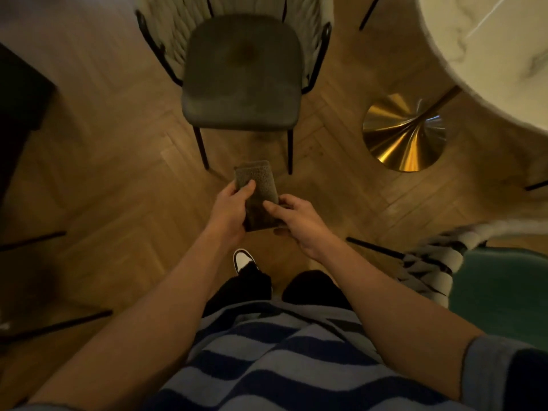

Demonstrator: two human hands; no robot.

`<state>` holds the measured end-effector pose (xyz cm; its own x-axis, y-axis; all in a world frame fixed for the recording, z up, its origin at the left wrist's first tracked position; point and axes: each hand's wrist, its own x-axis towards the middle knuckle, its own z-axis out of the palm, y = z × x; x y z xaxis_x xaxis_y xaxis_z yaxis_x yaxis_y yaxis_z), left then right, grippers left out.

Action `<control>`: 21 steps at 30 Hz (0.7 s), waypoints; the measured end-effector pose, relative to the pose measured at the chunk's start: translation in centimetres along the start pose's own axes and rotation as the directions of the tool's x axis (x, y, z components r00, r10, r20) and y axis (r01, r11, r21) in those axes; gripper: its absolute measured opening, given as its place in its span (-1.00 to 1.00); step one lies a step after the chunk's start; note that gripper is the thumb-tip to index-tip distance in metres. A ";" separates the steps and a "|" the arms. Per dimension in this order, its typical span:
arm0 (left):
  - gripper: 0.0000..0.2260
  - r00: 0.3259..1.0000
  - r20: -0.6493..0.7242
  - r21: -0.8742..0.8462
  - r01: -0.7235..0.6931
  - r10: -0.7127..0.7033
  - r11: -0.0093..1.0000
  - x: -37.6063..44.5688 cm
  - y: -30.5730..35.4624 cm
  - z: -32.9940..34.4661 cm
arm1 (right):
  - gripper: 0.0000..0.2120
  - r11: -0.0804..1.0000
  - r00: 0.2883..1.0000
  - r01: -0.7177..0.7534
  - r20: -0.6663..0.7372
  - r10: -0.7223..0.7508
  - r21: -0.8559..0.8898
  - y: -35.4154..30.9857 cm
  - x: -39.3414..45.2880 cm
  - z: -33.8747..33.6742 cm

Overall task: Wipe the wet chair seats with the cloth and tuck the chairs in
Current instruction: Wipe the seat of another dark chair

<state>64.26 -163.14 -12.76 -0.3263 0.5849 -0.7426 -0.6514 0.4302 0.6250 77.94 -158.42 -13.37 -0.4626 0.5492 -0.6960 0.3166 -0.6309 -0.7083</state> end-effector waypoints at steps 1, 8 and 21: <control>-0.81 1.000 0.013 0.048 -0.011 0.011 0.999 1.0 1.3 -0.4 | -0.84 1.000 1.000 0.005 -0.030 -0.005 -0.005 -0.9 1.2 0.5; -0.87 0.991 0.106 0.428 -0.122 0.084 0.896 6.7 7.3 -0.8 | -0.72 0.999 0.992 -0.001 -0.129 0.006 0.036 -6.6 9.1 1.9; -0.88 0.995 -0.083 0.304 -0.026 0.054 0.952 21.1 11.8 3.4 | -0.86 0.993 0.989 -0.060 -0.139 0.046 -0.103 -12.6 25.5 -1.0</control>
<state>52.01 -143.37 -20.27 -0.4166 0.5479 -0.7254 -0.4033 0.6038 0.6876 63.00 -135.91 -22.33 -0.3283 0.5905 -0.7373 0.4279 -0.6029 -0.6734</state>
